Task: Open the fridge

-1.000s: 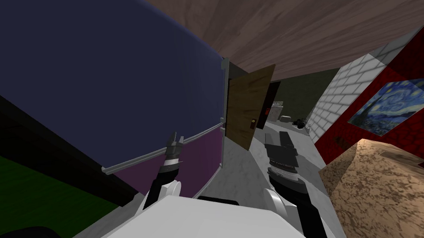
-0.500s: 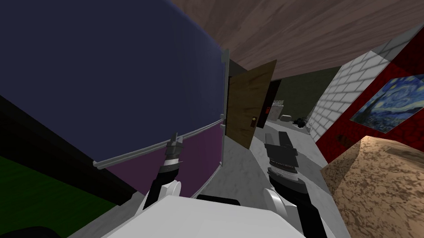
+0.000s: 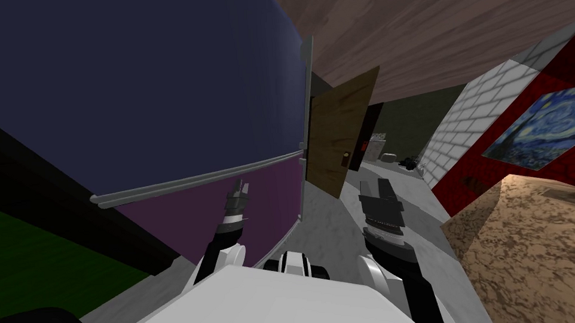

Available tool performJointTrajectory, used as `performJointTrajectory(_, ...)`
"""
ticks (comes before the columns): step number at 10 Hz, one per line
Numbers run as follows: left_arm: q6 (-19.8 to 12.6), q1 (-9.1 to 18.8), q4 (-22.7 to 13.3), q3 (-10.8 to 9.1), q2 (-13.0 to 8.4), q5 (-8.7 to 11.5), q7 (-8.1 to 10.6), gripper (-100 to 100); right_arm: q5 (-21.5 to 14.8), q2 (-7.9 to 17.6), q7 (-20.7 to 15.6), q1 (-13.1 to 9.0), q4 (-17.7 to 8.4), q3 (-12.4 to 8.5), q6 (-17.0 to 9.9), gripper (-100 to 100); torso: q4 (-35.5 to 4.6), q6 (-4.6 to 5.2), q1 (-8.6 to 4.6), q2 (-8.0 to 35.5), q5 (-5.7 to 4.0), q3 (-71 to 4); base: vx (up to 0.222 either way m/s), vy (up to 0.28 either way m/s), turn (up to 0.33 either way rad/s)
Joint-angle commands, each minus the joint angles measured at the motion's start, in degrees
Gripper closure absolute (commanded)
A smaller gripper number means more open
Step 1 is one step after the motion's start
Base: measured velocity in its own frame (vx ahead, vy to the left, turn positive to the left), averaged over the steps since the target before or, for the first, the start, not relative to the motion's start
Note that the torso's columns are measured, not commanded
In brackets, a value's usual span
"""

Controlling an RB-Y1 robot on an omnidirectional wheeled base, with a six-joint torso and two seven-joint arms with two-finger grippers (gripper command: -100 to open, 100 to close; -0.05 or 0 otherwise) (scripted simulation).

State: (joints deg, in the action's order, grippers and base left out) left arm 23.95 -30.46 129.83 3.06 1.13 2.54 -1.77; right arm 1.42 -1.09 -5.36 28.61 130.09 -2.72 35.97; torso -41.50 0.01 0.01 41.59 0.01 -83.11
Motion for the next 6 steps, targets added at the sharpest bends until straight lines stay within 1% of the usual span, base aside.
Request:
performJointTrajectory(1,-0.90,3.45,-1.93,-0.41,-4.29,0.49,0.50,-100,0.00,0.00,0.00,0.00,-0.01,0.00,0.00,0,-0.57,0.00,0.01,0.56,0.00,-1.10,-0.035,0.002,-0.004)
performJointTrajectory(3,-2.00,6.88,-4.56,-0.88,-7.19,1.10,1.10,-100,0.00,0.00,0.00,0.00,-0.01,0.00,0.00,0,-0.79,0.00,-0.02,0.76,-0.01,-1.40,-0.062,0.000,-0.005)
performJointTrajectory(4,-2.00,7.86,-4.56,-0.88,-7.19,1.10,1.10,-100,0.00,0.00,0.00,-0.01,-0.01,0.00,0.00,0,-0.80,0.00,-0.01,0.78,-0.01,-1.40,-0.049,0.000,-0.005)
performJointTrajectory(5,-2.69,9.70,-6.18,-1.16,-8.41,1.48,1.48,-100,0.00,0.00,0.00,0.00,-0.01,0.00,0.00,0,-0.79,-0.01,-0.02,0.69,-0.01,-1.45,-0.043,-0.005,-0.002)
performJointTrajectory(6,-2.69,10.53,-6.18,-1.16,-8.41,1.48,1.48,-100,0.00,0.00,0.00,0.00,-0.01,0.00,0.00,0,-0.77,0.00,-0.03,0.64,-0.01,-1.49,-0.028,-0.006,-0.003)
